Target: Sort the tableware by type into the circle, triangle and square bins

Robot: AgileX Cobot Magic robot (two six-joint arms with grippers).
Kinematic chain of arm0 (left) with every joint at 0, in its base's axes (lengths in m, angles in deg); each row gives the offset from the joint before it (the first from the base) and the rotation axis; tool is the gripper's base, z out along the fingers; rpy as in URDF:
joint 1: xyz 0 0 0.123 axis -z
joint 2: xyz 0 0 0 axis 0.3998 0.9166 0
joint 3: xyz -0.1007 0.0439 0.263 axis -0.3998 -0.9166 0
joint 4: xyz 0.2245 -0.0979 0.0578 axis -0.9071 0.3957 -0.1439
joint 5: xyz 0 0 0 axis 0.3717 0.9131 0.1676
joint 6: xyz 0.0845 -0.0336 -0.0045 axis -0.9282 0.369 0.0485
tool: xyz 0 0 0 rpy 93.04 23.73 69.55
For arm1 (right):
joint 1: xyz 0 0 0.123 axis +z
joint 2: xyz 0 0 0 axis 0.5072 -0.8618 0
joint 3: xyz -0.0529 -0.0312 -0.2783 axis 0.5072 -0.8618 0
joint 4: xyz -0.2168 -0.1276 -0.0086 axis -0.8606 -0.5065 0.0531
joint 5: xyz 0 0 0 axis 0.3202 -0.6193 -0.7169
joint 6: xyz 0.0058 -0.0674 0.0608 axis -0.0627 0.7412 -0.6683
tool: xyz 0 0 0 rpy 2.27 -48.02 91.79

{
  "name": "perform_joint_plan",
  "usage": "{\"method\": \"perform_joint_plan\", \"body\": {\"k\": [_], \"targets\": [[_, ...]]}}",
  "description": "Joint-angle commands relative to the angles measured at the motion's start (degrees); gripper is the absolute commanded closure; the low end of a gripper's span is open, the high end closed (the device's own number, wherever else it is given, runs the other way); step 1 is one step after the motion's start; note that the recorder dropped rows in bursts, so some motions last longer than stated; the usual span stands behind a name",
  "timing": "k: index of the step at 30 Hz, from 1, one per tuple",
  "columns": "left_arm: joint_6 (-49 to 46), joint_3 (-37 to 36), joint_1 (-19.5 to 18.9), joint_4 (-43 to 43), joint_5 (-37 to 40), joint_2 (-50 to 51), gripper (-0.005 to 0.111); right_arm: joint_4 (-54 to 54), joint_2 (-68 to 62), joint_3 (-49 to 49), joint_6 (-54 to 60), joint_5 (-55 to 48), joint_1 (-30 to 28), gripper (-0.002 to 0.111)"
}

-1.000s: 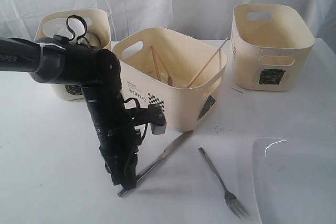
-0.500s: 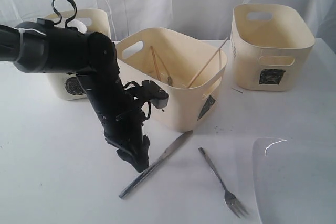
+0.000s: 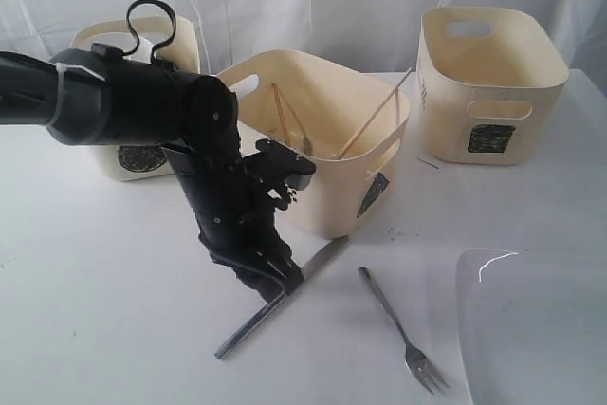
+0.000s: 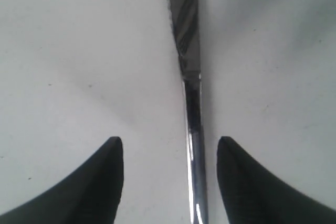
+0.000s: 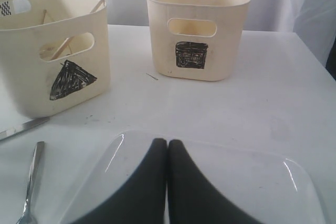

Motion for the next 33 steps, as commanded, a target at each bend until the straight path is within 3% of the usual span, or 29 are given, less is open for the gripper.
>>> {"method": "perform_joint_plan", "body": {"k": [1, 26, 31, 33], "targets": [[3.8, -0.4, 3.0, 0.1, 0.5, 0.8, 0.049, 0.0, 0.4, -0.3, 0.2, 0.8, 0.4, 0.108], [9.1, -0.4, 4.0, -1.9, 1.5, 2.6, 0.049, 0.0, 0.4, -0.3, 0.2, 0.8, 0.4, 0.108], [9.5, -0.4, 5.0, -2.6, 0.8, 2.6, 0.033, 0.0, 0.4, -0.3, 0.2, 0.8, 0.4, 0.108], [11.3, -0.4, 5.1, -2.6, 0.3, 2.6, 0.033, 0.0, 0.4, -0.3, 0.2, 0.8, 0.4, 0.108]]}}
